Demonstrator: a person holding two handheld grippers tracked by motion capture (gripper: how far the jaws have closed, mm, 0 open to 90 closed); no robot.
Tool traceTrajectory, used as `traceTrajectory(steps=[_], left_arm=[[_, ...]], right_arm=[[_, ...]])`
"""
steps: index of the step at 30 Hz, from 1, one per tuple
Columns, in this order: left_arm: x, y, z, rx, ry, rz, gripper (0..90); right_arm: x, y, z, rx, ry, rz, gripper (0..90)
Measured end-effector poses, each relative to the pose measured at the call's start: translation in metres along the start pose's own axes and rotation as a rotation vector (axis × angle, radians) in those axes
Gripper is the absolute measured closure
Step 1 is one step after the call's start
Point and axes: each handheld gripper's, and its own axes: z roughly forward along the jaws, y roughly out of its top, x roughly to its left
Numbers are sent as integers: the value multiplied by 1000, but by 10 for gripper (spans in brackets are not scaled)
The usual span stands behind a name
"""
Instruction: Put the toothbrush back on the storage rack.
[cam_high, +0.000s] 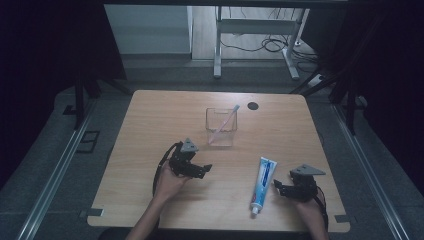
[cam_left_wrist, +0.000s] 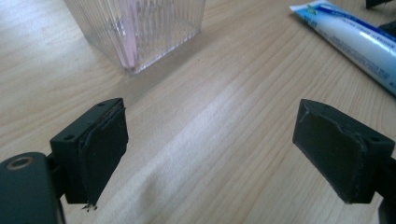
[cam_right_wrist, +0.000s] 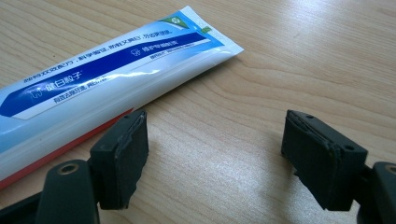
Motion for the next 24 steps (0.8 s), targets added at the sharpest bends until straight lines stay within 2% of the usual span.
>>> traceTrajectory(steps=[8, 18, 24], left_arm=[[-8, -17, -4, 12, 15, 21, 109], [-15, -34, -3, 51, 36, 52, 110], [-18, -44, -1, 73, 32, 49, 110]], right_arm=[[0, 0, 0, 0, 0, 0, 236], [0, 0, 0, 0, 1, 2, 236], [-1, 0, 0, -5, 11, 4, 249]])
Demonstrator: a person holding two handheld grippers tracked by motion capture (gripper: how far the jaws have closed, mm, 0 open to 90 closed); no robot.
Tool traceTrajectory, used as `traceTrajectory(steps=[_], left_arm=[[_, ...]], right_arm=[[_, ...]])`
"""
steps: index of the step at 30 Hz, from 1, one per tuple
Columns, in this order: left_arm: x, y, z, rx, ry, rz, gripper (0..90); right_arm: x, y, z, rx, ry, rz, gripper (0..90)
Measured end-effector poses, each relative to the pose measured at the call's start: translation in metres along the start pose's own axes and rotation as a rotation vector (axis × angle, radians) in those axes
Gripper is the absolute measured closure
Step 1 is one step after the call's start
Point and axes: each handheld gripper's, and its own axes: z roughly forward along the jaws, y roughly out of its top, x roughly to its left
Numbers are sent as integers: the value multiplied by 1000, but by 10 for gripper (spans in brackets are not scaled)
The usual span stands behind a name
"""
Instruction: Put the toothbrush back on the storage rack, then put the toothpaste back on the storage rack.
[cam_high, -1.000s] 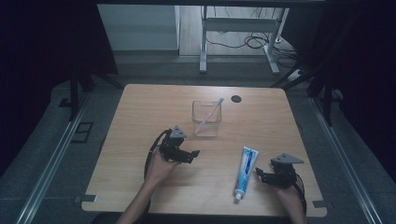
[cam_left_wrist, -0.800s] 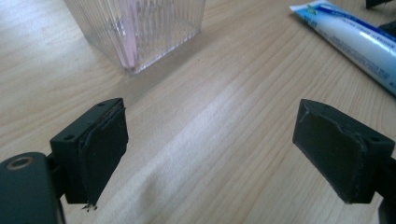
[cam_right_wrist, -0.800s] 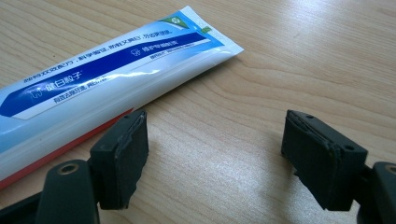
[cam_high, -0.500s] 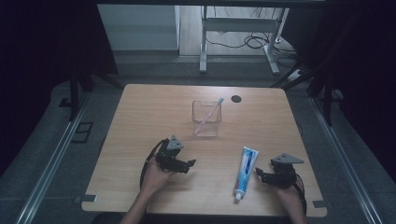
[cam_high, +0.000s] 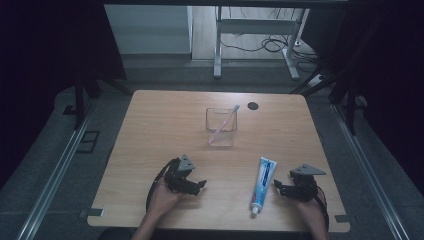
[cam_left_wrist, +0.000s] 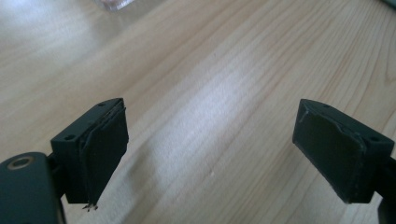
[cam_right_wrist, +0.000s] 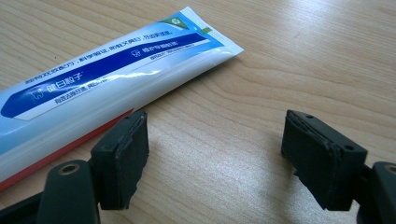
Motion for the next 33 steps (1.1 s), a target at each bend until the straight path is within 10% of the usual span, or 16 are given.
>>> traceTrajectory(steps=[26, 33], left_arm=[[9, -13, 4, 21, 17, -27, 117], [8, -13, 3, 21, 25, -33, 119]], right_arm=[[2, 1, -19, 76, 87, 19, 218], [5, 4, -28, 54, 115, 17, 360]])
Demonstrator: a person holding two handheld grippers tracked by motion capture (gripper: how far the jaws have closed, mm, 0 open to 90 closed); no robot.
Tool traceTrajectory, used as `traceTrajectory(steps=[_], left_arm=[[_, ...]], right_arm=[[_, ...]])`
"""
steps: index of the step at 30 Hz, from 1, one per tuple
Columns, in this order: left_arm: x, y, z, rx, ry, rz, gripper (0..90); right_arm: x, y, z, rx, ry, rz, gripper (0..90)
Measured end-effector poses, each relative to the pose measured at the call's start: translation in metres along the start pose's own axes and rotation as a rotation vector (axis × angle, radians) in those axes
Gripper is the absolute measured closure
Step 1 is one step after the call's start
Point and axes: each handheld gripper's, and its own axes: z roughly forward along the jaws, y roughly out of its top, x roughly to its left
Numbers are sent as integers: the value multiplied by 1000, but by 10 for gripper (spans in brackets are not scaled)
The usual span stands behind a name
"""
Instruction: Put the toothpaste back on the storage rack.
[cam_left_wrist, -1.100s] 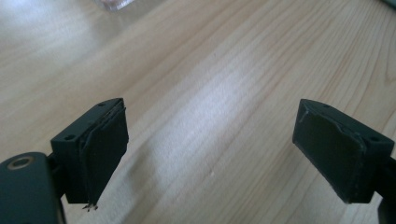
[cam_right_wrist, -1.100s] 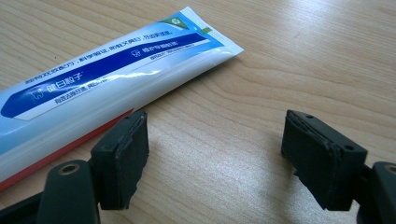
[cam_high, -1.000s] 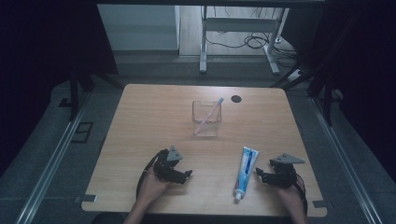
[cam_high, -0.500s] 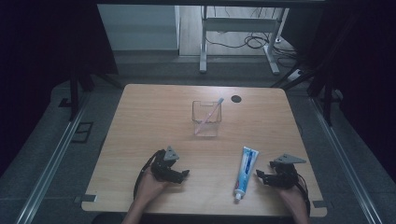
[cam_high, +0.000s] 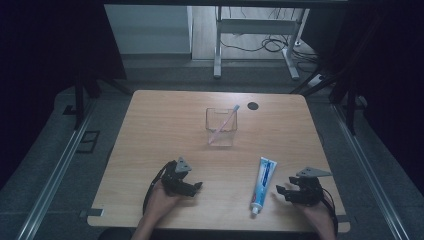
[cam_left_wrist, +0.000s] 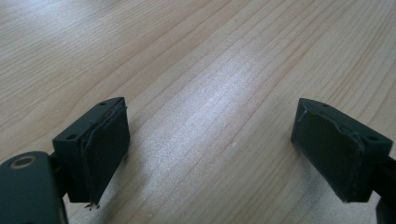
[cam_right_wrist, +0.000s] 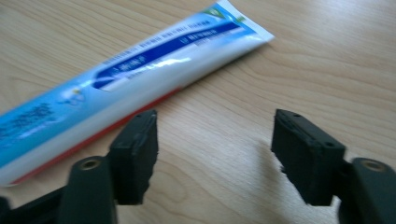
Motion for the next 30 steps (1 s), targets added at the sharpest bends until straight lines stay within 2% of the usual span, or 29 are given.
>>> traceTrajectory(steps=[4, 9, 16, 20, 21, 25, 30], left_arm=[[0, 0, 0, -1, 0, -1, 119], [0, 0, 0, 0, 0, -1, 119], [0, 0, 0, 0, 1, -1, 119], [0, 0, 0, 0, 1, -1, 119], [0, 0, 0, 0, 1, -1, 119], [0, 0, 0, 0, 0, -1, 119], [0, 0, 0, 0, 1, -1, 119]], right_arm=[[4, 3, -6, -24, 37, -7, 414], [9, 8, -9, -44, 86, 28, 410], [25, 17, -10, -52, 112, -56, 585], [38, 26, -10, -66, 138, -97, 681], [45, 31, -9, -61, 151, -117, 720], [56, 38, -4, -45, 166, -148, 765], [69, 42, 10, -5, 184, -188, 801]])
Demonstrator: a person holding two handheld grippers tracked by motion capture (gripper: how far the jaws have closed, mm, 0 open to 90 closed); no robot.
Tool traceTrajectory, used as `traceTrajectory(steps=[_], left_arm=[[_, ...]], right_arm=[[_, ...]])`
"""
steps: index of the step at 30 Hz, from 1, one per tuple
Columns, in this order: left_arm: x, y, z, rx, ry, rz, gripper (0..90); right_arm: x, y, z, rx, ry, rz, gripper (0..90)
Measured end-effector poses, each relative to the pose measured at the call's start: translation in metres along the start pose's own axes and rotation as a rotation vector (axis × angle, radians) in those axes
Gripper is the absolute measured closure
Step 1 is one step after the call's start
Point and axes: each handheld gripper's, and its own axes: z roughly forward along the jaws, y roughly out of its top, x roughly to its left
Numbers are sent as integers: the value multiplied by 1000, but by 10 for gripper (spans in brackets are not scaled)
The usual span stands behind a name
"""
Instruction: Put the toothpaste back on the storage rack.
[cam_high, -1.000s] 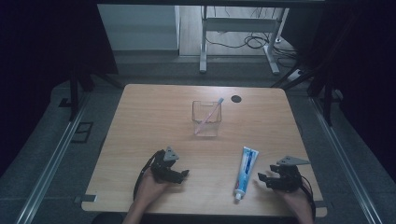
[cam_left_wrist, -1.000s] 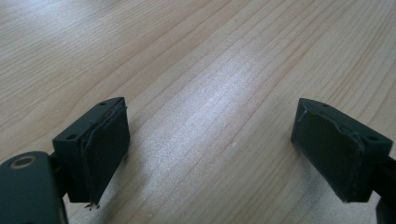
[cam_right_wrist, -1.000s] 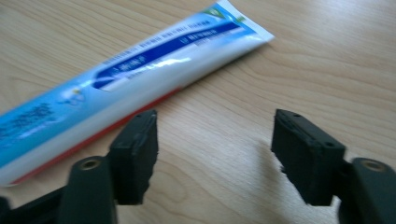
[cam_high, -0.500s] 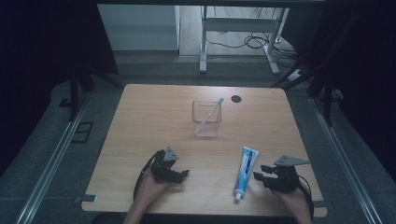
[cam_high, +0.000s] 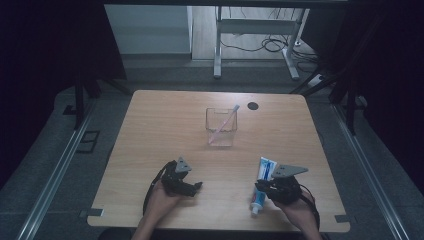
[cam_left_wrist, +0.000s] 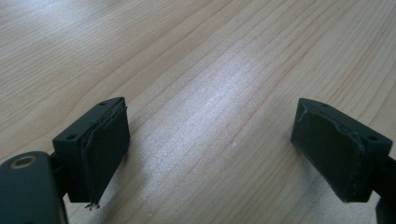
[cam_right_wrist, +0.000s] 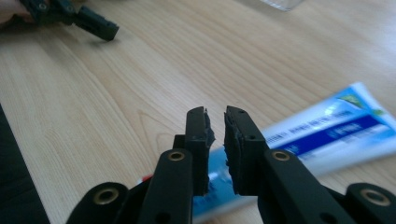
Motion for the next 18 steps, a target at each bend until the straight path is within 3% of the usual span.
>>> traceTrajectory(steps=[8, 18], left_arm=[[0, 0, 0, 0, 0, 0, 119], [0, 0, 0, 0, 0, -1, 119]], right_arm=[[4, -5, 21, 63, 38, -3, 802], [1, -9, 18, 69, 61, 17, 801]])
